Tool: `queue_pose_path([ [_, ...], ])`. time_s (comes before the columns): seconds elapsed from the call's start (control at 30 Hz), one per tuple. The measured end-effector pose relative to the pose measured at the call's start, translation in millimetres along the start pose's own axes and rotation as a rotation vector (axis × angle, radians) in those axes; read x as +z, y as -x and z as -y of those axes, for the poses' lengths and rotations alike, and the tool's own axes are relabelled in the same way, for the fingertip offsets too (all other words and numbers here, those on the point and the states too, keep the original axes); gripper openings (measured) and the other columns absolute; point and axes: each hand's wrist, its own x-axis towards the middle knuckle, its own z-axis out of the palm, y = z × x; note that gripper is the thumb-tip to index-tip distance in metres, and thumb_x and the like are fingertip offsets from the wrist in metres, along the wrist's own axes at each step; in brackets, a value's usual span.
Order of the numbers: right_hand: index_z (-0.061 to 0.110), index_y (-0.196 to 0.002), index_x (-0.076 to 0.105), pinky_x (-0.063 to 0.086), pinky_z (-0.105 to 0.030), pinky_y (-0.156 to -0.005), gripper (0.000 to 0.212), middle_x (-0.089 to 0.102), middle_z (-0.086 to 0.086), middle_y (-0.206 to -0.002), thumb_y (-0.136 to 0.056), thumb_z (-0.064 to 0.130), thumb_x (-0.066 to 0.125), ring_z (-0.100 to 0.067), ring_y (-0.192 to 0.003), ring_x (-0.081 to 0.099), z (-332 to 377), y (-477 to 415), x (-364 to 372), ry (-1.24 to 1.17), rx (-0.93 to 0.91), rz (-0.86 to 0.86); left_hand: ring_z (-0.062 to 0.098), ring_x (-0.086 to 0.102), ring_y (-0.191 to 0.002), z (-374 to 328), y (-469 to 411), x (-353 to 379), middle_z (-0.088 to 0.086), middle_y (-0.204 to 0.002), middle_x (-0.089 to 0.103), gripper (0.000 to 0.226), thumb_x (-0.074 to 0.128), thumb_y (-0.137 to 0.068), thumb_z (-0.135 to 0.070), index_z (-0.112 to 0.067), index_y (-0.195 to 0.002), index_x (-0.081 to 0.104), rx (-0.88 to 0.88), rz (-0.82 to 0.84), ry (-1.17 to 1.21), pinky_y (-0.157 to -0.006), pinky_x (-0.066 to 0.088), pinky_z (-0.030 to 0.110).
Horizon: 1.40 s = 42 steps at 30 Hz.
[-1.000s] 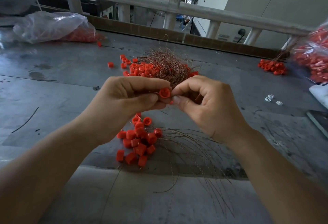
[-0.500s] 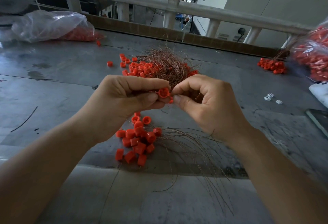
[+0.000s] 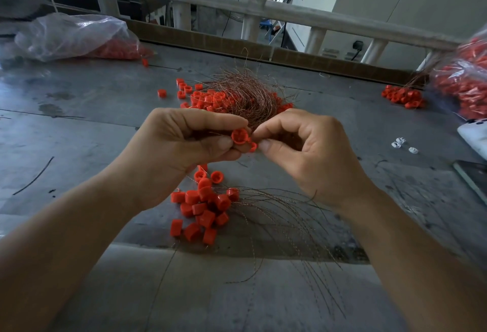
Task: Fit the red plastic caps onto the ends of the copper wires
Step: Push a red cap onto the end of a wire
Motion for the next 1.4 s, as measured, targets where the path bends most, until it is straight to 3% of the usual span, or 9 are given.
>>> queue_pose_path([
  [0.13, 0.025, -0.077, 0.064, 0.042, -0.01, -0.055, 0.026, 0.061, 0.011, -0.07, -0.079, -0.001, 0.064, -0.003, -0.061, 0.055, -0.2, -1.4, -1.6, -0.086, 0.03, 0.013, 0.012, 0.07, -0.075, -0.9, -0.5, -0.4, 0.0, -0.077, 0.073, 0.024, 0.066, -0.057, -0.015, -0.022, -0.077, 0.076, -0.02, 0.009, 0.069, -0.064, 0.054, 0.017],
  [0.4, 0.023, -0.077, 0.051, 0.051, -0.036, -0.059, 0.031, 0.06, 0.005, -0.062, -0.075, -0.002, 0.068, -0.013, -0.058, 0.055, -1.3, -3.1, -2.2, -0.201, 0.108, -0.015, 0.011, 0.07, -0.072, -3.2, 0.3, 1.4, 0.004, -0.08, 0.073, 0.025, 0.066, -0.053, -0.012, -0.015, -0.075, 0.076, -0.059, 0.051, 0.181, -0.061, 0.053, 0.016],
  [0.6, 0.021, -0.075, 0.046, 0.04, -0.012, -0.047, 0.035, 0.059, 0.006, -0.057, -0.074, -0.005, 0.068, -0.002, -0.05, 0.054, -1.5, -3.5, 0.2, -0.305, 0.145, 0.047, 0.013, 0.07, -0.071, -2.0, 0.9, 0.0, 0.008, -0.084, 0.073, 0.024, 0.065, -0.058, -0.01, -0.013, -0.079, 0.075, -0.082, 0.113, 0.242, -0.06, 0.054, 0.017],
  [0.8, 0.02, -0.074, 0.048, 0.043, -0.012, -0.047, 0.035, 0.057, 0.004, -0.061, -0.074, -0.012, 0.063, -0.003, -0.052, 0.057, -3.5, -2.8, 6.6, -0.299, 0.161, 0.114, 0.014, 0.07, -0.073, 0.5, 1.3, 1.1, 0.008, -0.077, 0.072, 0.022, 0.064, -0.062, -0.012, -0.013, -0.081, 0.075, -0.114, 0.168, 0.243, -0.062, 0.054, 0.016],
  [0.87, 0.021, -0.075, 0.052, 0.053, -0.025, -0.055, 0.028, 0.063, 0.001, -0.064, -0.076, -0.003, 0.067, -0.013, -0.059, 0.063, -4.6, -4.9, 1.4, -0.248, 0.161, 0.085, 0.014, 0.07, -0.074, -0.2, 1.3, -0.3, 0.007, -0.078, 0.073, 0.022, 0.065, -0.061, -0.011, -0.013, -0.081, 0.075, -0.114, 0.152, 0.25, -0.062, 0.054, 0.016],
  [0.97, 0.024, -0.074, 0.057, 0.055, -0.039, -0.074, 0.019, 0.067, -0.005, -0.074, -0.079, 0.009, 0.067, -0.025, -0.072, 0.065, -19.3, -10.0, -13.1, -0.048, 0.195, -0.123, 0.014, 0.07, -0.073, 0.0, 0.9, -0.6, 0.008, -0.08, 0.073, 0.023, 0.065, -0.059, -0.011, -0.012, -0.08, 0.075, -0.112, 0.12, 0.262, -0.061, 0.054, 0.017],
  [1.07, 0.027, -0.07, 0.058, 0.051, -0.026, -0.069, 0.021, 0.063, 0.003, -0.071, -0.083, 0.011, 0.064, -0.013, -0.068, 0.061, -44.2, -15.3, -26.2, 0.125, 0.253, -0.27, 0.014, 0.07, -0.072, -0.1, 0.6, -0.3, 0.009, -0.08, 0.073, 0.023, 0.065, -0.059, -0.01, -0.012, -0.08, 0.075, -0.107, 0.102, 0.265, -0.061, 0.054, 0.016],
  [1.17, 0.023, -0.075, 0.064, 0.039, -0.004, -0.058, 0.015, 0.058, 0.015, -0.066, -0.083, 0.01, 0.064, 0.004, -0.059, 0.051, -65.2, -16.5, -23.6, 0.261, 0.321, -0.203, 0.015, 0.071, -0.073, -0.7, 1.1, -0.6, 0.009, -0.08, 0.073, 0.024, 0.065, -0.058, -0.011, -0.011, -0.08, 0.075, -0.105, 0.088, 0.273, -0.061, 0.054, 0.016],
  [1.4, 0.016, -0.094, 0.07, 0.039, -0.019, -0.071, 0.015, 0.06, 0.007, -0.08, -0.08, 0.014, 0.066, -0.005, -0.069, 0.051, -83.5, -19.9, -8.1, 0.448, 0.306, -0.073, 0.015, 0.071, -0.072, -2.0, 2.0, 0.2, 0.008, -0.079, 0.073, 0.024, 0.066, -0.058, -0.012, -0.012, -0.08, 0.075, -0.11, 0.094, 0.264, -0.06, 0.054, 0.016],
])
